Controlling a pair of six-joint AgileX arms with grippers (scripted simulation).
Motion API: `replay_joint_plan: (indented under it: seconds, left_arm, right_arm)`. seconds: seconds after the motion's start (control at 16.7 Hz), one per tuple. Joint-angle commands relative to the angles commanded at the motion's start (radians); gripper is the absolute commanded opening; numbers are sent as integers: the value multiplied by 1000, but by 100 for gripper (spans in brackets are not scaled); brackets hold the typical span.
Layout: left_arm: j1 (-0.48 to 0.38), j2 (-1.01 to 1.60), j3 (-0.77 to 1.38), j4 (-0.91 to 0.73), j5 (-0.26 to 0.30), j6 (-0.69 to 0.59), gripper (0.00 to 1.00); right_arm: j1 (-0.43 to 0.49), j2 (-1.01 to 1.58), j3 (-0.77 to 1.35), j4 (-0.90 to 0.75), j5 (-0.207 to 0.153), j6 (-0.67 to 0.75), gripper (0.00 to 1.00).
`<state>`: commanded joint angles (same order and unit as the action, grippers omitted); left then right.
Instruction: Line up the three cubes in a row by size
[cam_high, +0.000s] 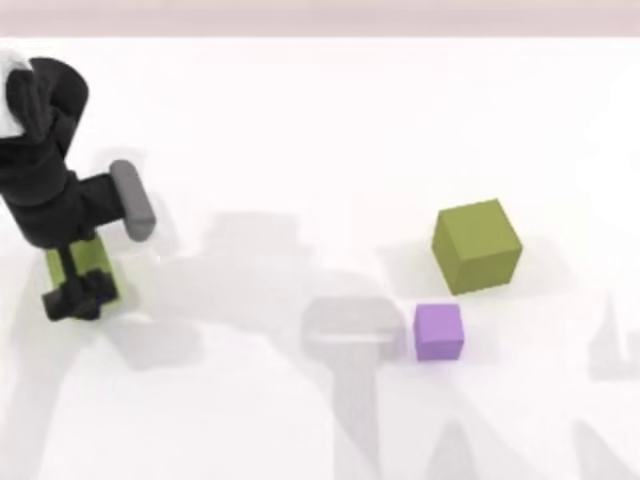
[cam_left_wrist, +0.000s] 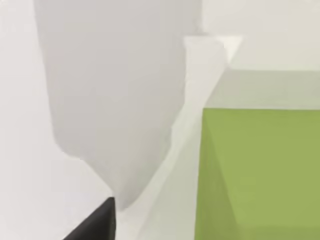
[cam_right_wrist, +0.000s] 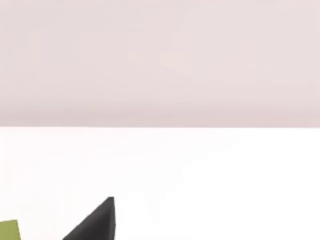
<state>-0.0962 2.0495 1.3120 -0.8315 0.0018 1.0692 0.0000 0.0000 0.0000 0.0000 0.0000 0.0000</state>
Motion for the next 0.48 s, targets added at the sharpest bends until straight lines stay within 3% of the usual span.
replay_joint_plan:
  seconds: [0.36,0.48]
  left_arm:
    - [1,15,-23,36,0,1,100]
    - [1,15,-23,36,0,1,85]
  right_arm:
    - [0,0,0,0,0,0,100]
    - [0,0,0,0,0,0,100]
